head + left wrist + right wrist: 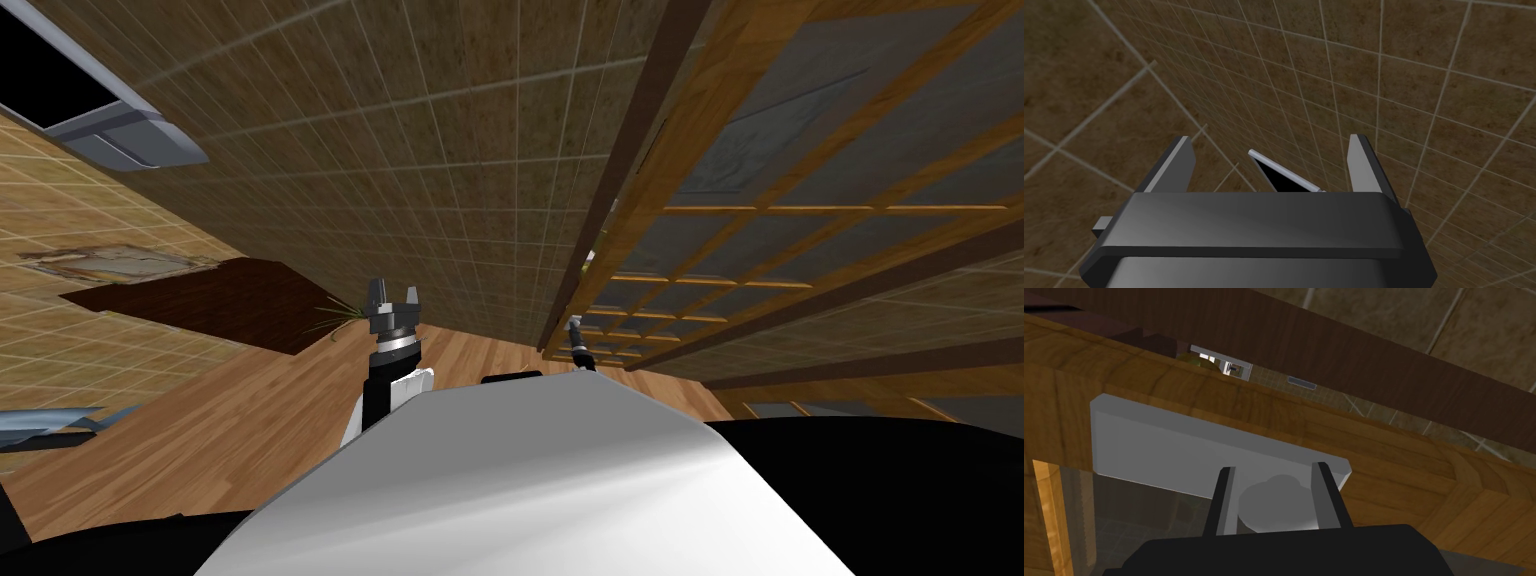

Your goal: Pull the door open

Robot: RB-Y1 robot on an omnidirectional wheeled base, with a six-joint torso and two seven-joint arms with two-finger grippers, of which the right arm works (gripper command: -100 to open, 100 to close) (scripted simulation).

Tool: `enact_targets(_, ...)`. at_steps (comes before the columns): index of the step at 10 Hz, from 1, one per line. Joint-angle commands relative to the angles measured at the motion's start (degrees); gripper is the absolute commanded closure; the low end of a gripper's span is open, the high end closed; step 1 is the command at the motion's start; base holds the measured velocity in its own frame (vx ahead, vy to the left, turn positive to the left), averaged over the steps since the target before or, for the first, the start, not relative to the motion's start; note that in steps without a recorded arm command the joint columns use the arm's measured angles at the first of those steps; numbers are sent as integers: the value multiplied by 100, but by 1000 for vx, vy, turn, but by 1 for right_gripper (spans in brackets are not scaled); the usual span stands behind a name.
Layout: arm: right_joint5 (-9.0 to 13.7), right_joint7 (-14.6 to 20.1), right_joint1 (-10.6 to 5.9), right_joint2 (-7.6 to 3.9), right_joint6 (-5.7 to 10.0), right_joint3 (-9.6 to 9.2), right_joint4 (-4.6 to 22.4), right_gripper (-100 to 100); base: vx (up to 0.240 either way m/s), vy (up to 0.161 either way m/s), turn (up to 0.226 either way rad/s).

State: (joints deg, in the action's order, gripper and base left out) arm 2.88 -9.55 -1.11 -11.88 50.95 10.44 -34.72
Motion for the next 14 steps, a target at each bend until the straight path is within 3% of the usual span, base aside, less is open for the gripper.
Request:
enact_targets(1, 164, 286, -50, -118, 106, 13, 77, 100, -30, -12, 33)
enact_targets(14, 769, 2162, -46, -273, 117, -469, 65, 100, -25, -8, 34)
